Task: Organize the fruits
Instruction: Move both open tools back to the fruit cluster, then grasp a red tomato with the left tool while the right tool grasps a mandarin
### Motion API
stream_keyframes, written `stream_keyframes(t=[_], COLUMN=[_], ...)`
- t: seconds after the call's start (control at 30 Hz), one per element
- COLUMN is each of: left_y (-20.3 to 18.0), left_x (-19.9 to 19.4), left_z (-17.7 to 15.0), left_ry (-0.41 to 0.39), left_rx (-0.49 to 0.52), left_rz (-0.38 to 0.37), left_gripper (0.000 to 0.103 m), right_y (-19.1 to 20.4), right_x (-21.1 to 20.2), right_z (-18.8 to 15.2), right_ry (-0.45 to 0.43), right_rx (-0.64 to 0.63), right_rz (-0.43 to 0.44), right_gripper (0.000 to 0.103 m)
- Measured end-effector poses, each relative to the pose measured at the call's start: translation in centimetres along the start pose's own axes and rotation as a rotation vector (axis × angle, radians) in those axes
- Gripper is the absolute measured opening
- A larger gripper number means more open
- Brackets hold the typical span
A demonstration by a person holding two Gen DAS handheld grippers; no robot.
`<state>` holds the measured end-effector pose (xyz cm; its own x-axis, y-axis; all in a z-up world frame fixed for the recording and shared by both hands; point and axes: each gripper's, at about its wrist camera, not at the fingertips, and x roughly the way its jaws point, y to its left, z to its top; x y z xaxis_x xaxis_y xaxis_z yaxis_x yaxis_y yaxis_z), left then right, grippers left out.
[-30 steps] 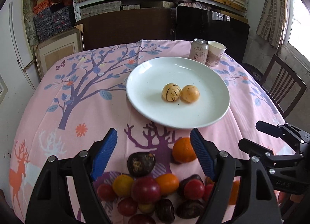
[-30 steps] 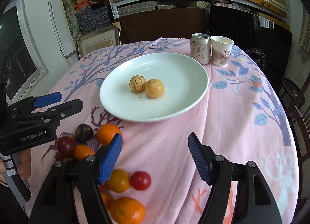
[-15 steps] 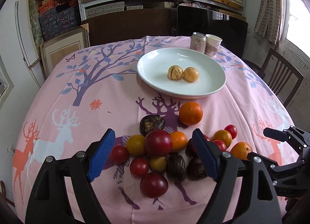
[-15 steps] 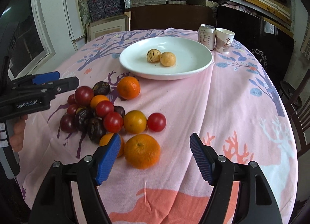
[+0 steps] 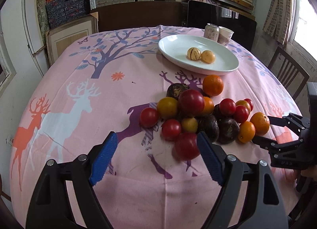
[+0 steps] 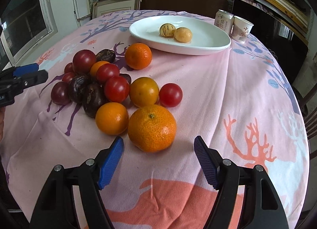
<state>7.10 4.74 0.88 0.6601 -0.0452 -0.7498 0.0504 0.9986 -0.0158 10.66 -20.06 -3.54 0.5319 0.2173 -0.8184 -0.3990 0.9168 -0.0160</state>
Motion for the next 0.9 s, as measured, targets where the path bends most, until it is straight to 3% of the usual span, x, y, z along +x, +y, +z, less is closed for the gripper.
stream_keyframes(t=[0.1, 0.17, 0.2, 0.57, 0.6, 0.67, 0.73, 0.9], left_y=[0.2, 0.0, -0.2, -3.1, -3.2, -3.5, -3.6, -3.9], left_x=[-0.1, 0.1, 0.3, 3.0, 3.2, 3.7, 4.4, 4.5], left_z=[-0.8, -1.1, -1.2, -1.2, -1.2, -1.1, -1.1, -1.1], left_ry=[0.018, 0.030, 0.037, 0.099, 0.100, 0.120, 0.146, 0.138], left_rx=[0.014, 0.034, 0.042, 0.093, 0.094, 0.102, 0.103, 0.105], left_rz=[-0.008, -0.007, -0.007, -0.044, -0.043, -0.060, -0.079, -0.084], left_gripper=[0.081, 0.081, 0.081, 0.080, 0.078, 0.058, 0.045, 0.037], right_y=[0.0, -0.1, -0.2, -1.9, -2.2, -2.5, -2.7, -2.6], right_x=[0.8, 1.0, 0.9, -0.7, -0.8, -0.8, -0.9, -1.2], right_z=[0.8, 1.0, 1.1, -0.2, -0.4, -0.7, -1.0, -1.1], right_ry=[0.002, -0.007, -0.017, -0.041, -0.042, -0.038, -0.041, -0.052], right_rx=[0.008, 0.018, 0.024, 0.093, 0.101, 0.112, 0.120, 0.113], right_rz=[0.002, 0.017, 0.039, 0.044, 0.043, 0.044, 0.047, 0.063], right_gripper=[0.072, 0.051, 0.047, 0.047, 0.047, 0.047, 0.047, 0.047])
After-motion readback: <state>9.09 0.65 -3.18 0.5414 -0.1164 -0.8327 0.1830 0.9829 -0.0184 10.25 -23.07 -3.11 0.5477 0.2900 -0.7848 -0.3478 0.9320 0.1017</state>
